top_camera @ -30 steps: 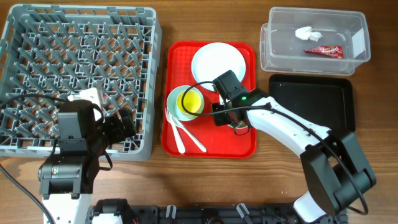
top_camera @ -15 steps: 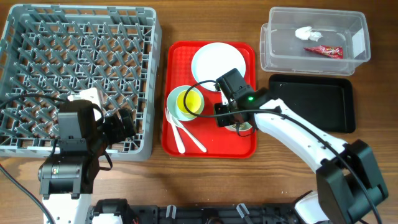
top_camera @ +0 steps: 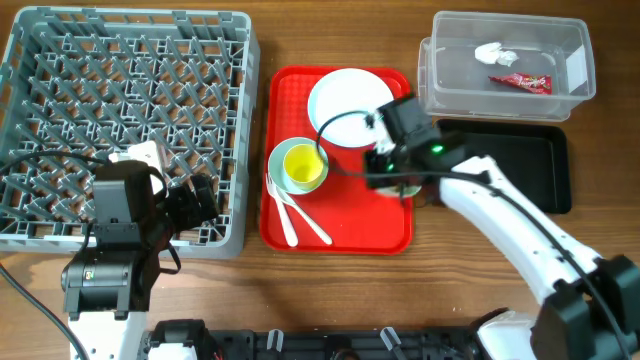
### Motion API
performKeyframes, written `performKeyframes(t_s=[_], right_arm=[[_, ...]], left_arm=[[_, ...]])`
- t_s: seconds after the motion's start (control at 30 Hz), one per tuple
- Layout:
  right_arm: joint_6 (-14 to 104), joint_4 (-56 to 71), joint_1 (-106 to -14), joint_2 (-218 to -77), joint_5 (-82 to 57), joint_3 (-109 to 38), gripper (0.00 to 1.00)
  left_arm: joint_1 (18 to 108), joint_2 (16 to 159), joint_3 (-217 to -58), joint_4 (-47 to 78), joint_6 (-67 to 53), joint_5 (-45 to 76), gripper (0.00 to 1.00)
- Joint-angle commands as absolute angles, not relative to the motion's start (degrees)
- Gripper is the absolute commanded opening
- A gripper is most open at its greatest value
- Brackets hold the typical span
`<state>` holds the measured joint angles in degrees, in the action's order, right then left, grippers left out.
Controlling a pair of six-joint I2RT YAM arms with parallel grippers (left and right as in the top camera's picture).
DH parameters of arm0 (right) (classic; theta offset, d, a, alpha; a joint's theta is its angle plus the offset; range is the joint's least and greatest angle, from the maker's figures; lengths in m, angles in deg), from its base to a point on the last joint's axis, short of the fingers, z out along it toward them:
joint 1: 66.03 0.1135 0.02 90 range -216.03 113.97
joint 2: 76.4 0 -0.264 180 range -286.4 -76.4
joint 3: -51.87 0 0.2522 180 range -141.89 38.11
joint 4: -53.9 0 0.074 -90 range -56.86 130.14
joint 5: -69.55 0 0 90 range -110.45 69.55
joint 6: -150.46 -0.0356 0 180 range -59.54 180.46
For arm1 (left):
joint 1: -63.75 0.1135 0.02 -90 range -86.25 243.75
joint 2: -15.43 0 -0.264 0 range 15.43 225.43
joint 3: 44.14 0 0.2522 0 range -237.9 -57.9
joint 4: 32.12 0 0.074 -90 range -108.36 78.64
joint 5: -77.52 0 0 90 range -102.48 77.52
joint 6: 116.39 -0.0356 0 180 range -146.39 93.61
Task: Sort waste into correct bins and load items into the dishwasher rack
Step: 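Tip the green bowl over the black tray to dump the rice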
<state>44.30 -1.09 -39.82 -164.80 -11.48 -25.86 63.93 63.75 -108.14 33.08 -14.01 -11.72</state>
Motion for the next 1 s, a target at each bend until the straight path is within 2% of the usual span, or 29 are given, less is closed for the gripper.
performKeyframes(t_s=[0.0,0.37,0.57,0.97], right_arm=[[46.81,-1.07,-43.95,-161.85,-10.37,-30.42,0.04],[47.05,-0.39,-60.54,-161.69,2.51,-31.06,0.04],[49.65,0.44,-69.72,-162.72,14.27,-29.22,0.04],[51.58,1.18,-79.68,-173.28,34.51,-28.89,0.04]], left_arm=[[64.28,63.23,-109.34,32.95,-13.48,-11.86,1.0],[64.28,63.23,-109.36,32.95,-13.5,-11.86,1.0],[64.28,63.23,-109.34,32.95,-13.5,-11.86,1.0],[64.28,63.23,-109.34,32.95,-13.48,-11.86,1.0]])
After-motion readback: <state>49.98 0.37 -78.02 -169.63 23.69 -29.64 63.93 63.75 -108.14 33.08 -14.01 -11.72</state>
